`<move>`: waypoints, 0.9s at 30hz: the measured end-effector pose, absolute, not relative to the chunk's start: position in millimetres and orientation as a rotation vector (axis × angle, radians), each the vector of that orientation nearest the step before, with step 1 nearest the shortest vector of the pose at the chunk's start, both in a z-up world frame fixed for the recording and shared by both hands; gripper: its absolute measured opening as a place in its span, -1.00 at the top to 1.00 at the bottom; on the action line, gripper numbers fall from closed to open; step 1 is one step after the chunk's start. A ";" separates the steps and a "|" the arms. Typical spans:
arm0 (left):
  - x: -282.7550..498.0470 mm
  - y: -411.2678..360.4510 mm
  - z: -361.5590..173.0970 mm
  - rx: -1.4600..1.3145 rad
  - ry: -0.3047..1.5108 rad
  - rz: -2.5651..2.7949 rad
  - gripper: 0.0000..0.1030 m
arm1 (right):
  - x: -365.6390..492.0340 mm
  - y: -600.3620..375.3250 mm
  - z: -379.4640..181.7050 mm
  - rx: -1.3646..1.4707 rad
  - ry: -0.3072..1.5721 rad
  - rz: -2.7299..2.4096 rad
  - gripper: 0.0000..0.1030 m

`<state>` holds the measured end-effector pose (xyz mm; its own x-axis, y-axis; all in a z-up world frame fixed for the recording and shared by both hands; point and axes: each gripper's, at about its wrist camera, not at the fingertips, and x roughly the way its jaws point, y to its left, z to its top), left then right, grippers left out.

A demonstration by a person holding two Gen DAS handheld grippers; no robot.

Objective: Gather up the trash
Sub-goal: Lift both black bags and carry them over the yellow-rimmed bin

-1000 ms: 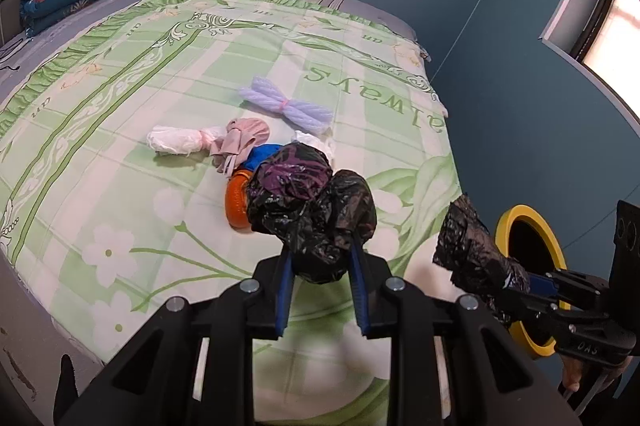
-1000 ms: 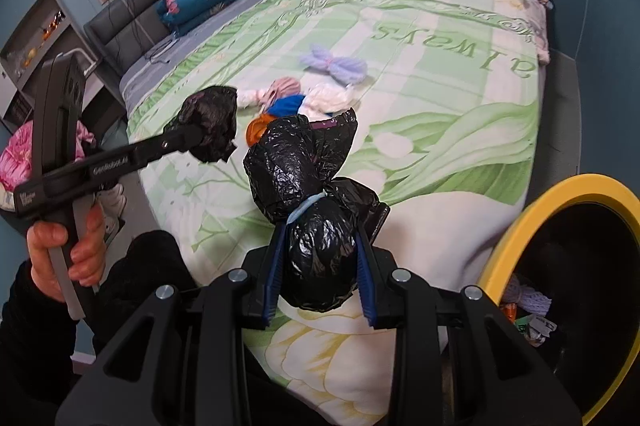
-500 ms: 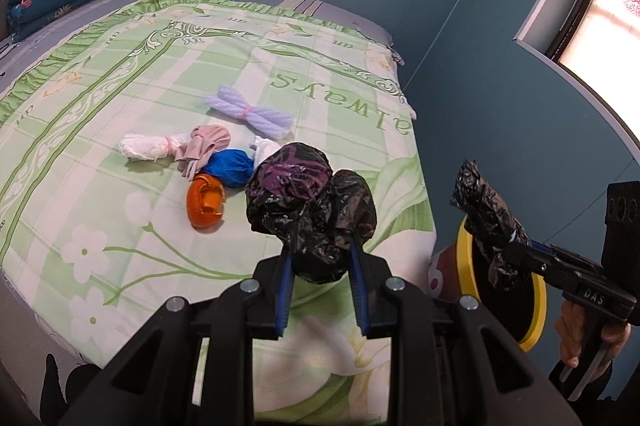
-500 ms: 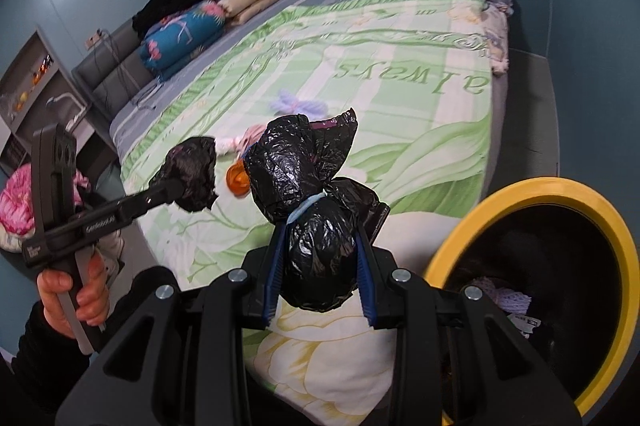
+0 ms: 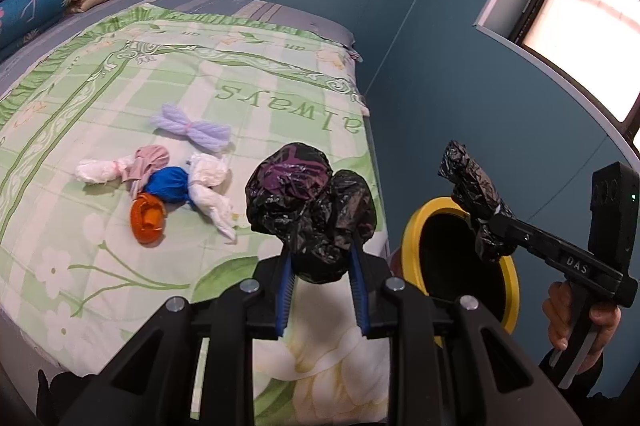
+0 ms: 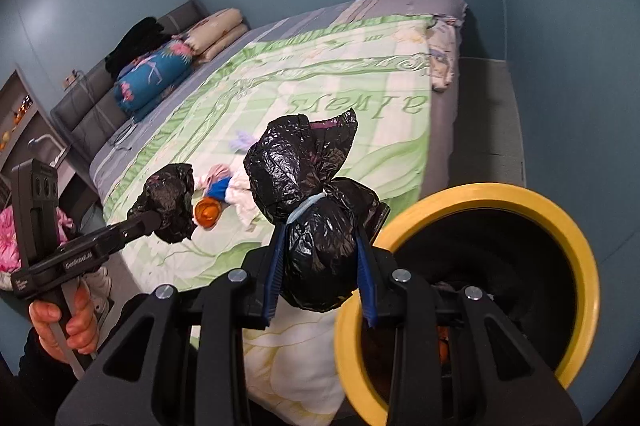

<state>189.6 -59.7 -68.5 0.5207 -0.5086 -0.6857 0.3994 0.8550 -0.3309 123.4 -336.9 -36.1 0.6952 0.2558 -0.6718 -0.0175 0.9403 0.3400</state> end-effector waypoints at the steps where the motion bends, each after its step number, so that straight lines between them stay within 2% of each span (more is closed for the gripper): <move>1: 188.1 -64.1 -67.6 -0.134 0.866 -0.554 0.55 | 122.3 -339.2 -35.2 0.325 0.787 0.146 0.41; 14: 177.5 -114.6 -54.5 -0.084 0.855 -0.652 0.55 | 105.0 -387.6 -35.0 0.388 0.749 0.042 0.40; 27: 171.3 -164.6 -65.6 -0.019 0.893 -0.729 0.55 | 97.5 -417.4 -51.9 0.436 0.758 -0.025 0.40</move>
